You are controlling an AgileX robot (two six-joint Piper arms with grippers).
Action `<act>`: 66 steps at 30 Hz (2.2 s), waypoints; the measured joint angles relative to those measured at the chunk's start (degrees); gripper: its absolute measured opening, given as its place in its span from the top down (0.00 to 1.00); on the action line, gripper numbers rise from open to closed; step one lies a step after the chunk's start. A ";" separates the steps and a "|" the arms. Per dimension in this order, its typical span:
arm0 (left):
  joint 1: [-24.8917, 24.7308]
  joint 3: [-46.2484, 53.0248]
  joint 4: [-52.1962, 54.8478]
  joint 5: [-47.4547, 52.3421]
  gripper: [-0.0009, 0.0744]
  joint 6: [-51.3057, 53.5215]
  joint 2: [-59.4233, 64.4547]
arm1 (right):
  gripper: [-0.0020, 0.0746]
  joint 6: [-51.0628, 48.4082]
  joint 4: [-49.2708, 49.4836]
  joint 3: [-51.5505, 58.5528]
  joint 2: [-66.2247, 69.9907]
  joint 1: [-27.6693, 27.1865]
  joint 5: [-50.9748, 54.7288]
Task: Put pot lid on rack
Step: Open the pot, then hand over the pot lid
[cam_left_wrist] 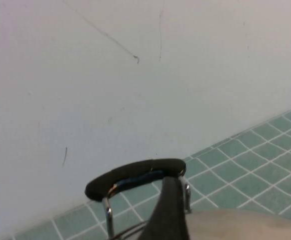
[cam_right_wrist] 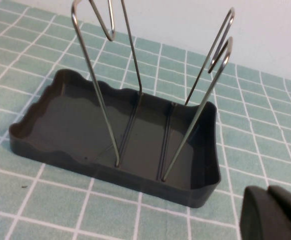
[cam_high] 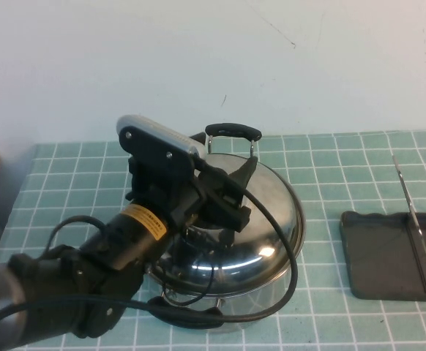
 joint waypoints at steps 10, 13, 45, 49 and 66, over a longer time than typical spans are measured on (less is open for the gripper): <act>0.00 -0.13 -2.64 -1.25 0.43 -2.12 4.31 | 0.98 0.00 0.00 0.00 0.00 0.00 0.00; -0.14 -0.16 -2.29 -1.11 0.58 -2.37 4.36 | 0.98 0.00 0.00 0.00 0.00 0.00 0.00; -0.03 -0.16 15.08 11.23 0.58 -42.82 -20.56 | 0.98 18.25 44.44 0.21 0.00 0.00 -14.22; -0.03 -0.16 15.16 11.13 0.58 -43.70 -20.04 | 0.98 17.47 48.50 0.21 0.00 0.14 -7.89; -0.03 -0.16 17.67 -7.16 0.58 -49.72 -9.81 | 0.68 -26.24 100.93 -11.31 11.43 3.34 9.65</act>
